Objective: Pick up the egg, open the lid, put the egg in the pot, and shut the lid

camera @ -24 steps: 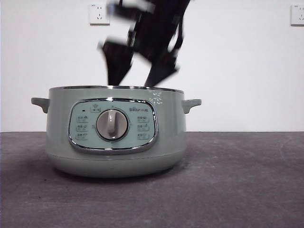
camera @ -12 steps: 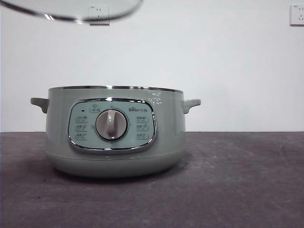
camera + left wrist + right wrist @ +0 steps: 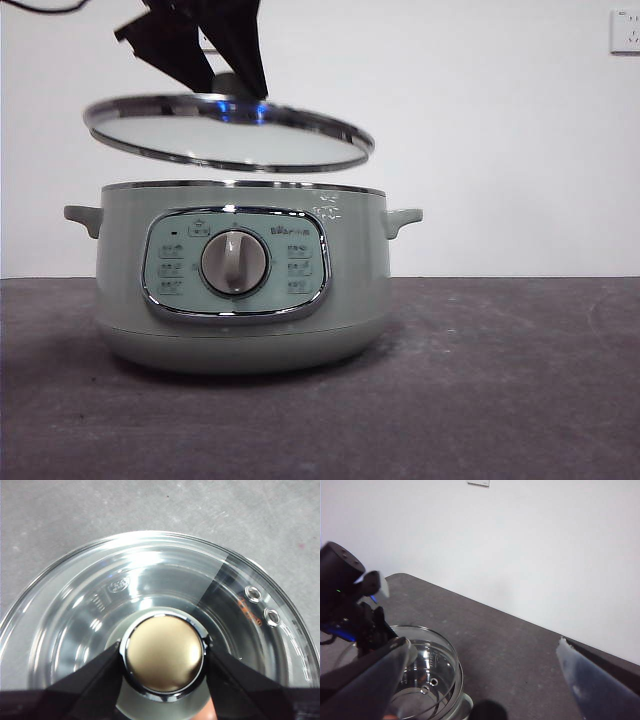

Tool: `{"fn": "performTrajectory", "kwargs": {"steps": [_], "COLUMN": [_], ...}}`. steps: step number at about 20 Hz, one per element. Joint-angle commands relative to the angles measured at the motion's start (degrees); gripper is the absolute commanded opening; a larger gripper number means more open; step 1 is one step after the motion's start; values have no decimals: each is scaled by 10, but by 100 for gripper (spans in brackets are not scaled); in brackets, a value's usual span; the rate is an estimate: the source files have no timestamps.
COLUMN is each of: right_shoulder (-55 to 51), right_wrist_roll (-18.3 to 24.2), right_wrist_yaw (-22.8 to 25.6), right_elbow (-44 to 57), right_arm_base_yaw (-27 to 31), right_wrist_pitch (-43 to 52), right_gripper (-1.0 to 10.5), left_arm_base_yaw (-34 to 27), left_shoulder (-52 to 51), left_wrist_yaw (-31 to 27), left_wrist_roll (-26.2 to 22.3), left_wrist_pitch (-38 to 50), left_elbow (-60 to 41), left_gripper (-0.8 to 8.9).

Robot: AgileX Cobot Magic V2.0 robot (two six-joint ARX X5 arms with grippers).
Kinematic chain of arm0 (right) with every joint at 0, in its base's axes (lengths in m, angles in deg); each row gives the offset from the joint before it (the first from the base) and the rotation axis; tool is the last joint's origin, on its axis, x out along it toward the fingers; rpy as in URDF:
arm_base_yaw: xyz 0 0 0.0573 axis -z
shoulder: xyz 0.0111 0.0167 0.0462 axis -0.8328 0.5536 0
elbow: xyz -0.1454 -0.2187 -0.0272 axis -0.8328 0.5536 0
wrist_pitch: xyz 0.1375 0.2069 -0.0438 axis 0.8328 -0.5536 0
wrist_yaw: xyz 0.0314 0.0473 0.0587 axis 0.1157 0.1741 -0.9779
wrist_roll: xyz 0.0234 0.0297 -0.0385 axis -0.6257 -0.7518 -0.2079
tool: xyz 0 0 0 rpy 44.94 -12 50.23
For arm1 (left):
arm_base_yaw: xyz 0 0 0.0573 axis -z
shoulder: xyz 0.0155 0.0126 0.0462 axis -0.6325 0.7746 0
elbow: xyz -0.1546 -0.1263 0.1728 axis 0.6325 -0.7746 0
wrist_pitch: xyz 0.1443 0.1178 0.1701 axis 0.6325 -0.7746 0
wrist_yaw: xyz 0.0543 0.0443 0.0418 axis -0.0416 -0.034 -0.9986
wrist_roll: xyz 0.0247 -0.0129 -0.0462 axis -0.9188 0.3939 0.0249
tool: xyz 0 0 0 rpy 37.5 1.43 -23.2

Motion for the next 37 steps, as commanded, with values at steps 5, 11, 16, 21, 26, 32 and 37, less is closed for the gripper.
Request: {"fn": "performTrajectory", "kwargs": {"steps": [5,11,16,21,26,32,37], "right_shoulder": [-2,-1,-1,-1,-1,4,18], "right_wrist_roll": [-5,-3,-3,-3,-3,-4,-18], "right_wrist_yaw": [2,2,1,1,0,-2,-10], "right_elbow": [3,3,3,3,3,3,3], "right_arm_base_yaw": [0,0,0,0,0,0,-1], "right_wrist_pitch": [-5,-5,-9,-9,-9,-42,-122], "right_gripper": [504,504,504,504,504,504,504], "left_arm_base_yaw": [1,2,4,9,9,9,8], "left_shoulder": [33,40,42,59,66,66,56], "left_wrist_yaw": [4,6,7,7,3,3,3], "left_wrist_roll": [-6,-2,0,10,11,11,10], "left_wrist_pitch": [26,34,34,31,9,-14,-12], "left_elbow": [5,5,5,5,5,5,5], "left_gripper": [-8,-9,-9,-9,-9,343,477]}}
